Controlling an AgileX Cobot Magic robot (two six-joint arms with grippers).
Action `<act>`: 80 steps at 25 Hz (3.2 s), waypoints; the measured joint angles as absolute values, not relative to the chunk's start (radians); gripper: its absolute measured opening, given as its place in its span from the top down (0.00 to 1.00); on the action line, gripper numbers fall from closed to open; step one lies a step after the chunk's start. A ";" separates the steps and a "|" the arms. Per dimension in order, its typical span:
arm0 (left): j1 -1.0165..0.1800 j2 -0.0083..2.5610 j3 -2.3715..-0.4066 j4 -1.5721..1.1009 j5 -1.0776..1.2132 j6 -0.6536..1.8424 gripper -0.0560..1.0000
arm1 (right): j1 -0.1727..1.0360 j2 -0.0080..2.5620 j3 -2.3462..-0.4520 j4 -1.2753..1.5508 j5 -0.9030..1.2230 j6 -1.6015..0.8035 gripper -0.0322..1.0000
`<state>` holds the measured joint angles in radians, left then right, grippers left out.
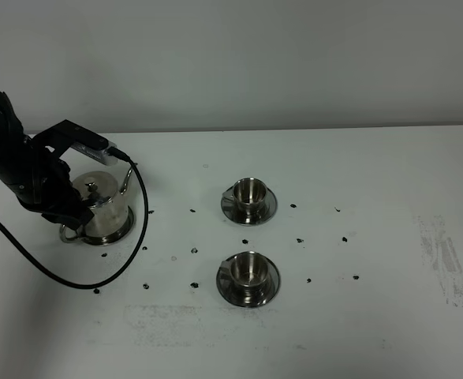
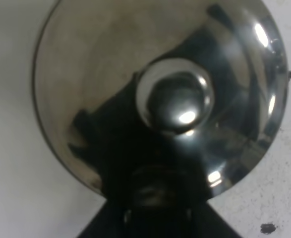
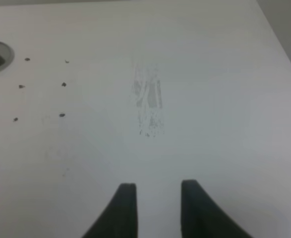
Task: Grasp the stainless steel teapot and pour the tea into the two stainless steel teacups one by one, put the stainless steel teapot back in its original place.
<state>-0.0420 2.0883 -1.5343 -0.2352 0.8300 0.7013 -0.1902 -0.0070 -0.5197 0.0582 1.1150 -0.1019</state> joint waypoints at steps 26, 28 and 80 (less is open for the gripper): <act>-0.043 1.986 -1.534 -0.230 0.852 0.737 0.74 | -0.190 -0.007 -0.520 0.058 1.115 -0.102 0.77; -0.043 1.965 -1.534 -0.253 0.853 0.761 0.74 | -0.190 -0.007 -0.520 0.058 1.115 -0.102 0.77; -0.228 2.010 -1.664 -0.358 0.994 1.583 0.74 | -0.190 -0.007 -0.520 0.058 1.115 -0.102 0.77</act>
